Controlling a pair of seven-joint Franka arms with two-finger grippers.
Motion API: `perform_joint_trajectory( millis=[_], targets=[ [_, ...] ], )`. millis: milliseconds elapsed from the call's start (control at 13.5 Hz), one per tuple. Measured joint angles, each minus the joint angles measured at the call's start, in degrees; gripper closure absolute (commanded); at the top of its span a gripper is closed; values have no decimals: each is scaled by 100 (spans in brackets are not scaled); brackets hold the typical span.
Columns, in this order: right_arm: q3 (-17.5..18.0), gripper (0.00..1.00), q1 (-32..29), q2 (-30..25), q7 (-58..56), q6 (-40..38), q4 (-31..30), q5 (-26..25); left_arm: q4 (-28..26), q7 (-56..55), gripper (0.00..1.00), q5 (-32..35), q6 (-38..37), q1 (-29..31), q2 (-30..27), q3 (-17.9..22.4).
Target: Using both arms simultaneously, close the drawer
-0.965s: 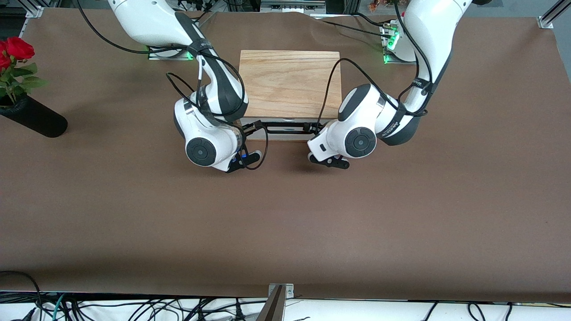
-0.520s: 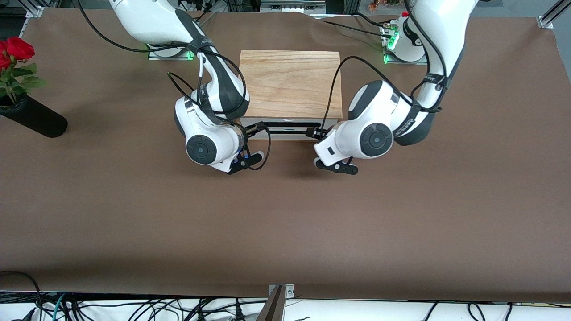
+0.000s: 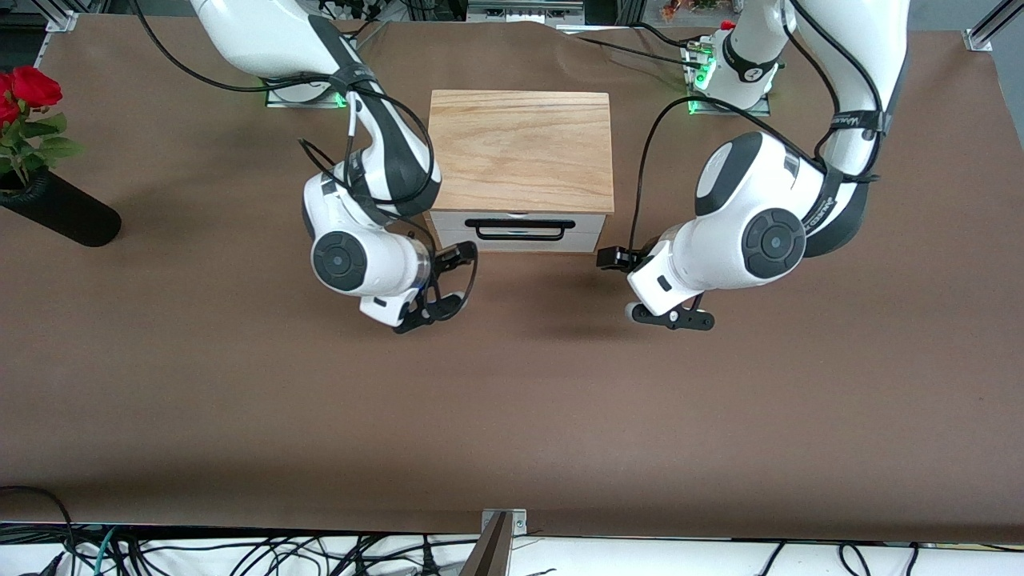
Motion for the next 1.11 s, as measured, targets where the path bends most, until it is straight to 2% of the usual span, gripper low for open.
perform_joint_trajectory(
  millis=[223, 446, 668, 891, 1114],
  targets=[
    [-437, 0, -24, -65, -33, 5, 290, -56, 20, -4, 0, 662, 0, 30, -249, 22],
    [-718, 0, -44, -112, -50, 0, 390, -518, 66, 13, 0, 1062, -64, 413, -572, 54],
    [-965, 0, -35, -135, -50, 3, 585, -702, 88, 36, 0, 1093, -204, 811, -891, 78],
    [-1435, 0, -41, -178, -51, -18, 638, -710, 87, 322, 0, 1094, -239, 1136, -1183, 84],
    [-1963, 0, -50, -200, -66, -17, 783, -711, -330, 765, 0, 1094, -379, 1233, -1699, 218]
  ],
)
